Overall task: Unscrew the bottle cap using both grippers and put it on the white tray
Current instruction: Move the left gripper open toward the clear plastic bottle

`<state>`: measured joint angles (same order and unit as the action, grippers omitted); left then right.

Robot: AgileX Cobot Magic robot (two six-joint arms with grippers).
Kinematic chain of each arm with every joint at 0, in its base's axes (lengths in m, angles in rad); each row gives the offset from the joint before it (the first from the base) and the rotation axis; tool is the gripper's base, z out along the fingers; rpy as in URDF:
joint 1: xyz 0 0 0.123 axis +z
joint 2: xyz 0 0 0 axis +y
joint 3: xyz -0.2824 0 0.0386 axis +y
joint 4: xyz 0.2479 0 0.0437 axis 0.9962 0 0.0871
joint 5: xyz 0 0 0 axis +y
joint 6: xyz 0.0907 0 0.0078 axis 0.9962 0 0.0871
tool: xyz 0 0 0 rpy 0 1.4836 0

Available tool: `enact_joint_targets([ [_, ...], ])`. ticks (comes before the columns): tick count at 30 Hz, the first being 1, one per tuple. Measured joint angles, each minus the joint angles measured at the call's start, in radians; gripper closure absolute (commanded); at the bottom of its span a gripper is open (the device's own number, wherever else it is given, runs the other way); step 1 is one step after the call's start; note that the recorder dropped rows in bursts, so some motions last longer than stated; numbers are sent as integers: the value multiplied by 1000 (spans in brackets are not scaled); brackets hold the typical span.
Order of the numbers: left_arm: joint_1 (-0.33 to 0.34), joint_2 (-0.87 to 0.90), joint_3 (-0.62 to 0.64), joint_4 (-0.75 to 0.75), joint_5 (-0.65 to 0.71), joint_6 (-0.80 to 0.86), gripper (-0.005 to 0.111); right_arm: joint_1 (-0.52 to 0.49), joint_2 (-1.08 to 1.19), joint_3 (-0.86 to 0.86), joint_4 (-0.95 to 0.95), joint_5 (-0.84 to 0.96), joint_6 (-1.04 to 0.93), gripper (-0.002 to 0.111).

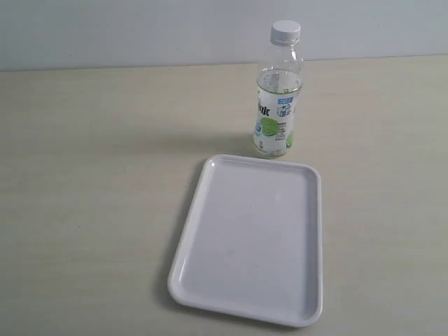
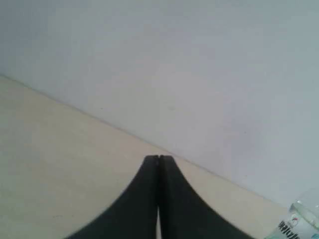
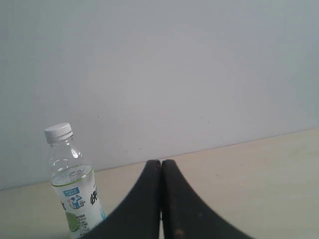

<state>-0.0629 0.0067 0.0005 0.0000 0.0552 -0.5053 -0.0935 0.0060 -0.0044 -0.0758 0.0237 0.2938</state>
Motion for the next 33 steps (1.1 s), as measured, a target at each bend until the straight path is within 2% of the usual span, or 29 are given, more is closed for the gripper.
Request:
enact_joint_targets([
  [6, 0, 0, 0, 0, -118, -34, 107, 0, 0, 0, 0, 0, 0, 108],
  [10, 0, 0, 0, 20, -292, -42, 107, 0, 0, 0, 0, 0, 0, 108],
  [13, 0, 77, -5, 90, -418, -45, 107, 0, 0, 0, 0, 0, 0, 108],
  [15, 0, 184, -33, 136, -442, -45, 107, 0, 0, 0, 0, 0, 0, 108],
  [17, 0, 435, -143, 234, -452, -56, 107, 0, 0, 0, 0, 0, 0, 108],
  [18, 0, 640, -257, 356, -440, -104, 107, 0, 0, 0, 0, 0, 0, 108],
  [19, 0, 726, -309, 420, -427, -145, 107, 0, 0, 0, 0, 0, 0, 108],
  [20, 0, 942, -449, 609, -384, -259, 107, 0, 0, 0, 0, 0, 0, 108],
  [21, 0, 1027, -507, 704, -360, -313, 107, 0, 0, 0, 0, 0, 0, 108],
  [22, -11, 1222, -645, 970, -274, -458, 107, 0, 0, 0, 0, 0, 0, 108],
  [23, -15, 1305, -694, 1105, -234, -515, 107, 0, 0, 0, 0, 0, 0, 108],
  [24, -21, 1449, -809, 1352, -209, -633, 107, 0, 0, 0, 0, 0, 0, 108],
  [25, -21, 1533, -880, 1493, -242, -691, 107, 0, 0, 0, 0, 0, 0, 108],
  [26, -21, 1605, -951, 1600, -321, -729, 107, 0, 0, 0, 0, 0, 0, 108],
  [28, -21, 1723, -1093, 1692, -586, -734, 107, 0, 0, 0, 0, 0, 0, 108],
  [30, -28, 1840, -1223, 1723, -869, -679, 107, 0, 0, 0, 0, 0, 0, 108],
  [33, -29, 1970, -1317, 1710, -1077, -586, 107, 0, 0, 0, 0, 0, 0, 108],
])
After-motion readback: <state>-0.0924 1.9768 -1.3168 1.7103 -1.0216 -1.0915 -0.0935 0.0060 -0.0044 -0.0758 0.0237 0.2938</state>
